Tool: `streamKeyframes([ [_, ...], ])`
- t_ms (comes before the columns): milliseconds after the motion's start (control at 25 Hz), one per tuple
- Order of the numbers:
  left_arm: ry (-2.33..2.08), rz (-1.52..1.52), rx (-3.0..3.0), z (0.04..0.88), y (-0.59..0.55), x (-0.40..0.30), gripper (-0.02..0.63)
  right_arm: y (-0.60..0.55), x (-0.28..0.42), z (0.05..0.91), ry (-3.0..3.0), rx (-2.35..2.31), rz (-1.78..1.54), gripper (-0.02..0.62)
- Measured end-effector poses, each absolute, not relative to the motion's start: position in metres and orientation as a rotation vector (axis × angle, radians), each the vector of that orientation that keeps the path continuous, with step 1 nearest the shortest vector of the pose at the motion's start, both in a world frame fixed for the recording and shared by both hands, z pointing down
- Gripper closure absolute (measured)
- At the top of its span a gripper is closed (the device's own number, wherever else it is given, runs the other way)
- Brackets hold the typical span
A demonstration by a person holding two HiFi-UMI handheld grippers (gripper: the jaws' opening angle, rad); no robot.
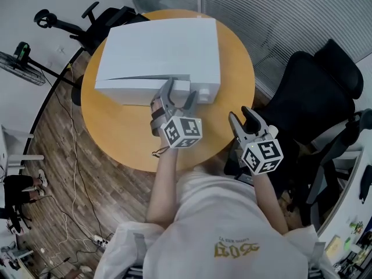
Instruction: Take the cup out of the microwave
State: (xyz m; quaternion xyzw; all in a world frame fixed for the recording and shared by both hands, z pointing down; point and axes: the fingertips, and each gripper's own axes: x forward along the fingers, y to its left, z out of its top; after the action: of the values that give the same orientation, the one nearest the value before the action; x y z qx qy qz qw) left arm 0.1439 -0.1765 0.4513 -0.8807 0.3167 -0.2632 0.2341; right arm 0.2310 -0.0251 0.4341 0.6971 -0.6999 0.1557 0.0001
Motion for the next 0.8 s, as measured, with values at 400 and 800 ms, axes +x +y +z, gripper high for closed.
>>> streamKeyframes([
  [400, 0.868, -0.708, -2.407, 0.453, -0.159, 0.132, 0.221, -0.023, 0.216, 0.433, -2.258, 2.121, 0.483, 0.425],
  [800, 0.897, -0.713, -2.371, 0.457, -0.142, 0.116, 0.207, -0.017, 0.202, 0.438, -2.307, 2.056, 0.49, 0.433],
])
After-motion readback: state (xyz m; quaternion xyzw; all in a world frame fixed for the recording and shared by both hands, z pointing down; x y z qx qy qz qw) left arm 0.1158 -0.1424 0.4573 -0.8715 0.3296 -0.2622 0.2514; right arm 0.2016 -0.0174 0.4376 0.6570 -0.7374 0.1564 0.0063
